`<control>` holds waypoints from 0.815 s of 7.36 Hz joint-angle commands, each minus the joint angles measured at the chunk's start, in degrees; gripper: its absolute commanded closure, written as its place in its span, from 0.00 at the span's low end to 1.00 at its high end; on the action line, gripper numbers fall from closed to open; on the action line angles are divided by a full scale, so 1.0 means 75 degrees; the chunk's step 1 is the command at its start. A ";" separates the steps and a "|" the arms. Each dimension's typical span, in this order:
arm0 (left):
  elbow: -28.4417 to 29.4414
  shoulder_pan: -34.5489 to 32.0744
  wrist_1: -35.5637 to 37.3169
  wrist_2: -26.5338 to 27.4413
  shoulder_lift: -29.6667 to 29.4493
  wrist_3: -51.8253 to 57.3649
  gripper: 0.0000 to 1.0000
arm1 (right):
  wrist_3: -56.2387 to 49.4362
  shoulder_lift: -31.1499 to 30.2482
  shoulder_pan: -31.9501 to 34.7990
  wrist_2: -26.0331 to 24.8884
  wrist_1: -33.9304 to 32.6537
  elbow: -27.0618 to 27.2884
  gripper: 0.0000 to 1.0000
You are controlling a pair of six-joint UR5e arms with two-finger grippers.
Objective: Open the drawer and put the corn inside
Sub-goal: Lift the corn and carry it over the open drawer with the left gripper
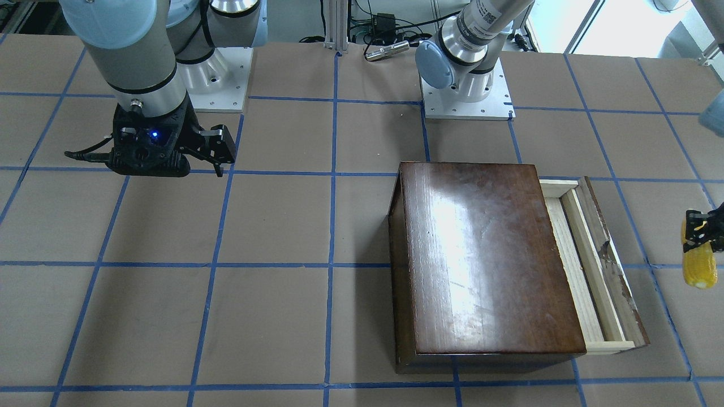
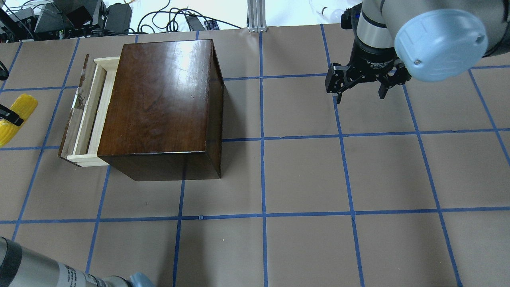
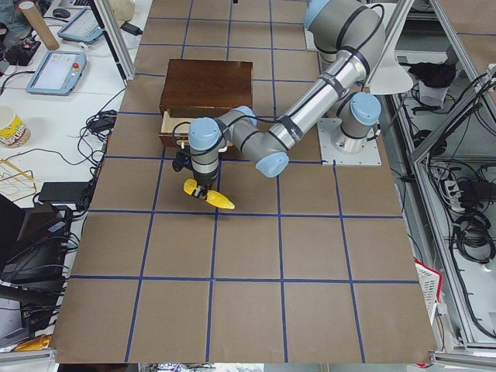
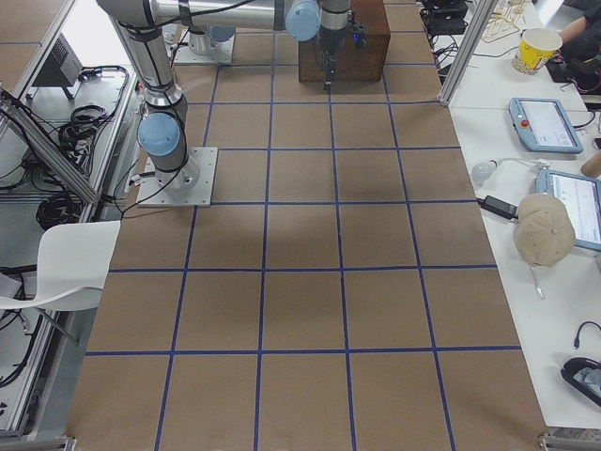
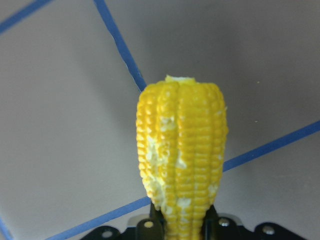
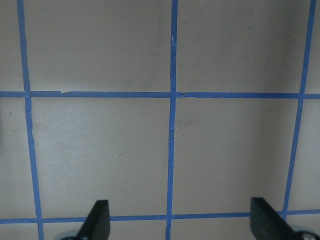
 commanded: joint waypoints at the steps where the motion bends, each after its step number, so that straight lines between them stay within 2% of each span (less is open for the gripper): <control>1: 0.0259 -0.0313 -0.1033 -0.0030 0.0867 -0.0784 1.00 | 0.0000 -0.0004 0.0000 0.0009 -0.0011 0.0000 0.00; 3: 0.0587 -0.1071 -0.1949 0.0063 0.1407 -0.2538 1.00 | 0.0000 0.0008 0.0000 0.0009 0.0001 0.0000 0.00; 6: 0.0566 -0.2244 -0.2538 0.0087 0.1772 -0.4873 1.00 | 0.0000 -0.0003 0.0000 0.0009 0.0001 0.0000 0.00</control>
